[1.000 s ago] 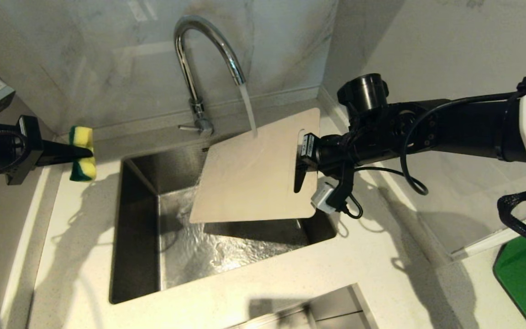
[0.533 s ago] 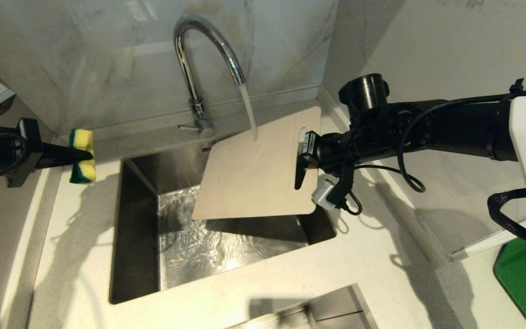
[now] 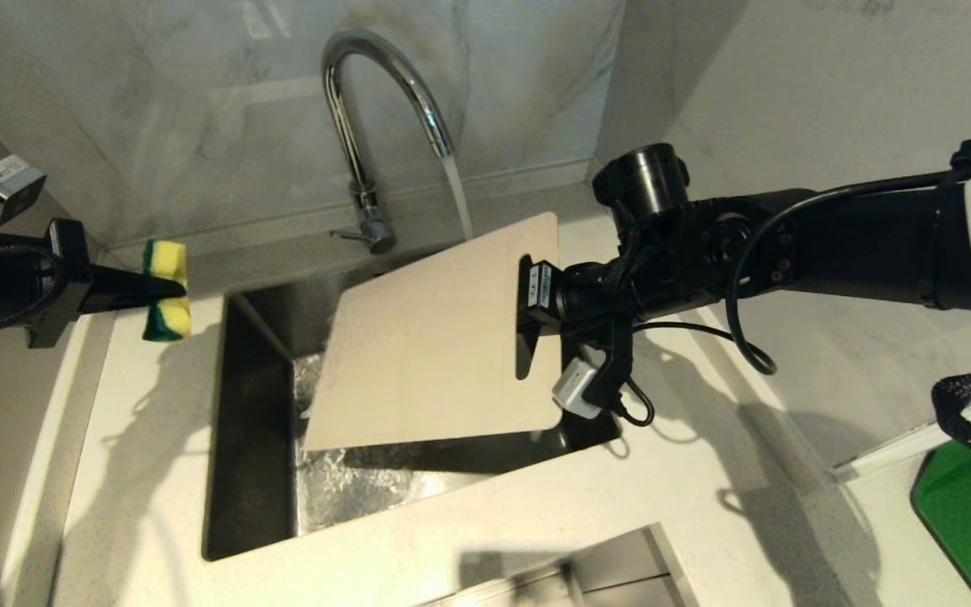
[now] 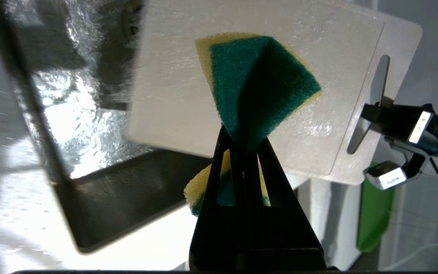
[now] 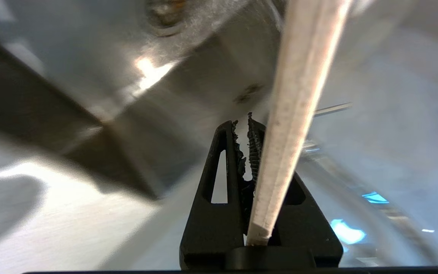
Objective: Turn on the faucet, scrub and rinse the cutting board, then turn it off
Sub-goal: Scrub the cutting board underwater
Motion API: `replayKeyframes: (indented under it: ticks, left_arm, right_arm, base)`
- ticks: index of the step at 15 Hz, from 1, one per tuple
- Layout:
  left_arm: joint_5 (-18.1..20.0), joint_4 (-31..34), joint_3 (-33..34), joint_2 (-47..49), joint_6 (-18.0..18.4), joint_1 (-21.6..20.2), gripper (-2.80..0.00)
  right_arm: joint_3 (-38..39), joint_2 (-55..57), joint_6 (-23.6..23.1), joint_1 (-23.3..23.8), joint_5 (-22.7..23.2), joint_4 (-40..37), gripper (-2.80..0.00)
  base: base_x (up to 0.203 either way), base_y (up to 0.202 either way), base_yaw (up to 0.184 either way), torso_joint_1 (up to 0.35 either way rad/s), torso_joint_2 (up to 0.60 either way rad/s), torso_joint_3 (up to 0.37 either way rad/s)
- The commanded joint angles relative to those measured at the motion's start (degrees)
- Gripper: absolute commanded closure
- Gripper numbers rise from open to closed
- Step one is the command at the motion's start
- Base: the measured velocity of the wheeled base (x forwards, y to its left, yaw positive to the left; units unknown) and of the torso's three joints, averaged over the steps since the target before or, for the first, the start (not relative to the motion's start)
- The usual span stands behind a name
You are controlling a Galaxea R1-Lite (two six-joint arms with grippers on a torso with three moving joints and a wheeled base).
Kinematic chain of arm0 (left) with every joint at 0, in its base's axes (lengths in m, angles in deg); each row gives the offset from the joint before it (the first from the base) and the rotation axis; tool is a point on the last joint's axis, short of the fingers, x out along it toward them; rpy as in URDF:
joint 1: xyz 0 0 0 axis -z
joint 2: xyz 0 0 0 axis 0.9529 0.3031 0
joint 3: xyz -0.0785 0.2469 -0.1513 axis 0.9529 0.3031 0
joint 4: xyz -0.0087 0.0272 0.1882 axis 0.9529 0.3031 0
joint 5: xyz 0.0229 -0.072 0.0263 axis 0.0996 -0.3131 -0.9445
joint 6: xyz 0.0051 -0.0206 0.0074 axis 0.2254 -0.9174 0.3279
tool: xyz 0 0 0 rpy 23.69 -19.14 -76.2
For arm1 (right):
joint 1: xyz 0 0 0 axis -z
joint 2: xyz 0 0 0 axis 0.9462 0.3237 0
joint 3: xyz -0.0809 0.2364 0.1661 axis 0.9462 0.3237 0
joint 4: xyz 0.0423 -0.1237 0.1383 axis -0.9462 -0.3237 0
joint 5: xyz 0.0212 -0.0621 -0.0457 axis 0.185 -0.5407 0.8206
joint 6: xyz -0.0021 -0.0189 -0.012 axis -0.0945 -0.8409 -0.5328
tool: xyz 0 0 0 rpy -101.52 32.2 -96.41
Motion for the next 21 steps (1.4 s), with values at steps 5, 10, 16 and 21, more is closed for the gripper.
replayKeyframes:
  ticks: [5, 10, 16, 21]
  left_arm:
    - [-3.9, 0.0, -6.9, 5.9, -5.8, 12.5, 0.00]
    - [-10.0, 0.0, -18.9, 16.7, -6.2, 18.5, 0.00]
    - [-14.9, 0.1, -30.6, 23.2, -6.3, 25.8, 0.00]
    - [-16.5, 0.2, -30.4, 24.8, -5.9, 26.6, 0.00]
  right_arm:
    - [-0.1, -3.6, -0.3, -5.5, -0.4, -0.2, 0.00]
    - [0.5, -5.1, 0.7, -6.9, -0.5, -0.2, 0.00]
    - [1.6, -5.2, 0.7, -6.9, -0.5, -0.2, 0.00]
    - [1.7, -5.2, 0.8, -6.8, -0.5, -0.2, 0.00]
  base:
    - [0.000, 0.000, 0.000, 0.000, 0.00, 0.000]
    - [0.000, 0.000, 0.000, 0.000, 0.00, 0.000]
    - [0.000, 0.000, 0.000, 0.000, 0.00, 0.000]
    - [0.000, 0.000, 0.000, 0.000, 0.00, 0.000]
